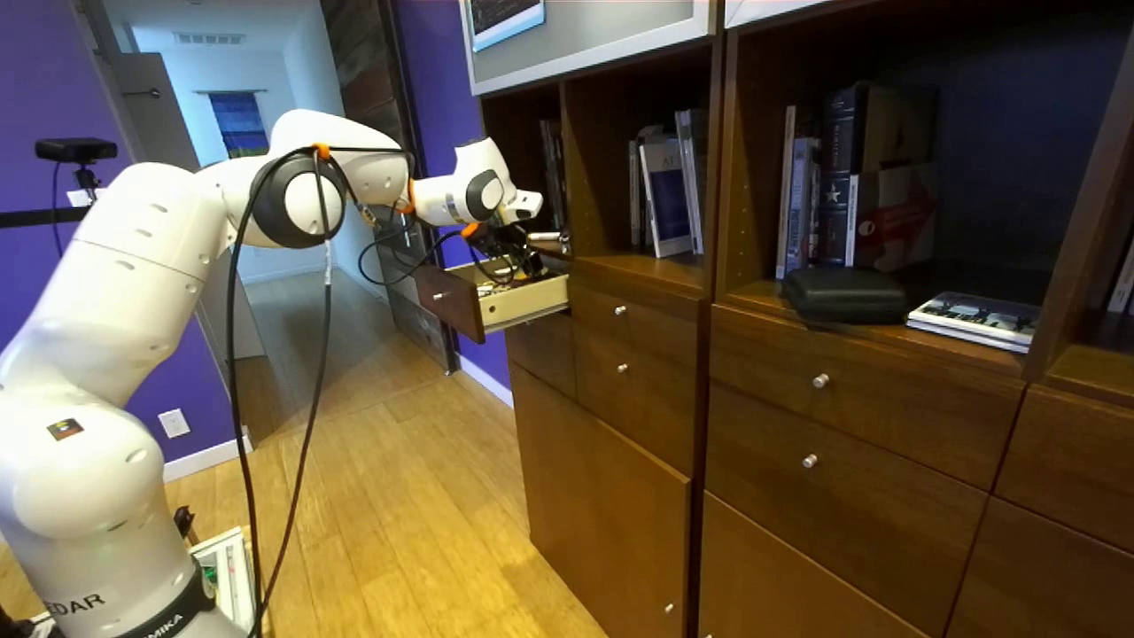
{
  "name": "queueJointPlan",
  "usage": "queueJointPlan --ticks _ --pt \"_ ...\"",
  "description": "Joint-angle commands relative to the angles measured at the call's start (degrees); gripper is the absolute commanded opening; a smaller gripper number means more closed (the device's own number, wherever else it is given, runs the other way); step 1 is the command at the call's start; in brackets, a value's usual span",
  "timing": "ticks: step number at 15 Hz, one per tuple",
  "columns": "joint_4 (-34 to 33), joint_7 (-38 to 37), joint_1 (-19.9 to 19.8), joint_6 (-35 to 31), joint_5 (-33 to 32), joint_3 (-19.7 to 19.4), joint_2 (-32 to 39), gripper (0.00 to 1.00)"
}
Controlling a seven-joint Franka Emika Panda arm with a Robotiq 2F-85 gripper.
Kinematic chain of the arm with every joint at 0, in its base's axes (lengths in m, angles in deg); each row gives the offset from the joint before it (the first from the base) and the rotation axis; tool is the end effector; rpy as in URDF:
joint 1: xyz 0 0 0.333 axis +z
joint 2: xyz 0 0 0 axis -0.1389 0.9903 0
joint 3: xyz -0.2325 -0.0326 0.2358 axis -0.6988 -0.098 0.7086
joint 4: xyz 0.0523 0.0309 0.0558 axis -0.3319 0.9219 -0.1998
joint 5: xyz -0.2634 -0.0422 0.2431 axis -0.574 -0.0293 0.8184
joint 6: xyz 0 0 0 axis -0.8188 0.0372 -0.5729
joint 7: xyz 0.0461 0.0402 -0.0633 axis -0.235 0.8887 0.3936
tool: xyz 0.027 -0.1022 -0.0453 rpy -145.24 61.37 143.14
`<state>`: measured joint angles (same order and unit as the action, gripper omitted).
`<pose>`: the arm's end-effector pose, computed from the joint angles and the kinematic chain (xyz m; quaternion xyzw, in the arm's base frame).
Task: Remove the bowl from the open drawer and put it on the counter
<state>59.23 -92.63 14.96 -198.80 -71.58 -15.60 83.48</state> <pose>0.6991 0.3018 0.4462 -0.9695 0.0838 -0.2175 0.0762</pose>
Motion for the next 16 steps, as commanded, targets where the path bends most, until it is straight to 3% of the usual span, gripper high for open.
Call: queueJointPlan --ticks 1,4,5,10,16 --pt "-2.4 -2.6 1.5 -2.1 -1.8 -1.9 2.0 0.59" --pt "-2.6 -1.5 1.3 -1.7 -1.2 -1.3 2.4 0.46" --pt "-2.7 -1.3 1.3 -1.6 -1.0 -1.2 2.4 0.34" --pt "-3.7 0.3 2.0 -0.6 -2.2 -1.4 3.2 0.00" --pt "-3.2 1.0 1.6 0.4 -2.9 -1.1 2.9 0.02"
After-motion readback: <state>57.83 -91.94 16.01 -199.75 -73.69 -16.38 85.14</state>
